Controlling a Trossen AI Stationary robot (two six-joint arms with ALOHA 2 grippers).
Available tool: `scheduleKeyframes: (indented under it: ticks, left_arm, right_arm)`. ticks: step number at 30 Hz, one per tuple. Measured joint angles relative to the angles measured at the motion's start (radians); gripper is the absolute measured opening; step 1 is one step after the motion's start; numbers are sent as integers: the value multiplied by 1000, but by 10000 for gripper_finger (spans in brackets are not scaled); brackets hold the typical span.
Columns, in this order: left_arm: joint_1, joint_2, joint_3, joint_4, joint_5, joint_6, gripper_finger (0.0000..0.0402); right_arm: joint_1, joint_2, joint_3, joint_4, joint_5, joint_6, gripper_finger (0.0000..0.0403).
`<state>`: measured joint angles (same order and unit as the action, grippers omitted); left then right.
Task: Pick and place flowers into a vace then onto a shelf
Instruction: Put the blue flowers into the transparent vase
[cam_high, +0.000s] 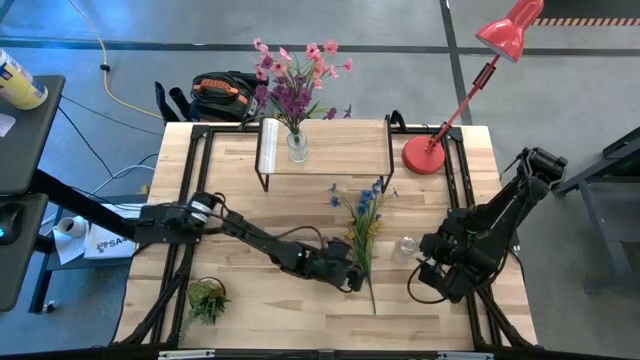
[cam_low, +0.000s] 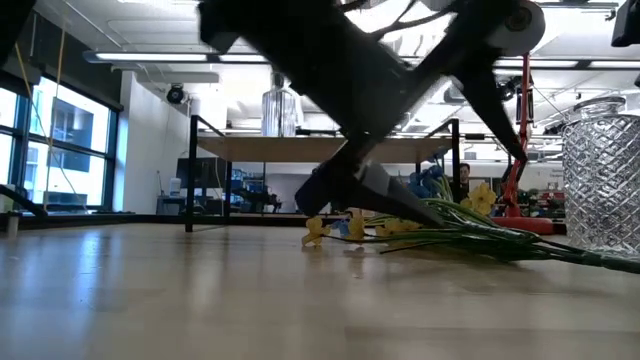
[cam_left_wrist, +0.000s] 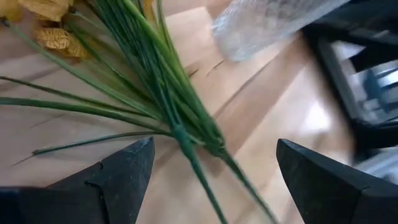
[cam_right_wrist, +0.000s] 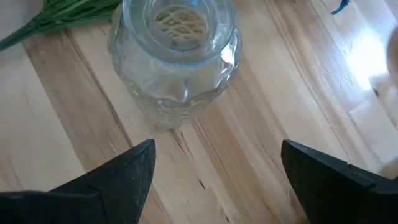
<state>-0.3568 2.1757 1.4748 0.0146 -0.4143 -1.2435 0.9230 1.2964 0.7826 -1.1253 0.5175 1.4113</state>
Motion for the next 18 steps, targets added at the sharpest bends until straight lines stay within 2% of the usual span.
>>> scheduleKeyframes:
  ticks: [3,6,10,13,18]
  left_arm:
    - [9,39,122,-233,12,-2,369]
    - [17,80,207,-355,20,-5,369]
    - [32,97,253,-336,45,-1,360]
    - [44,98,253,-356,73,-25,326]
    - [57,99,253,-352,113,-20,237]
  right_arm:
    - [0,0,0,3,0,3,336]
    - [0,0,0,5,0,3,336]
    - [0,0,0,7,1,3,336]
    - [0,0,0,8,2,3,336]
    - [0,0,0,9,0,3,336]
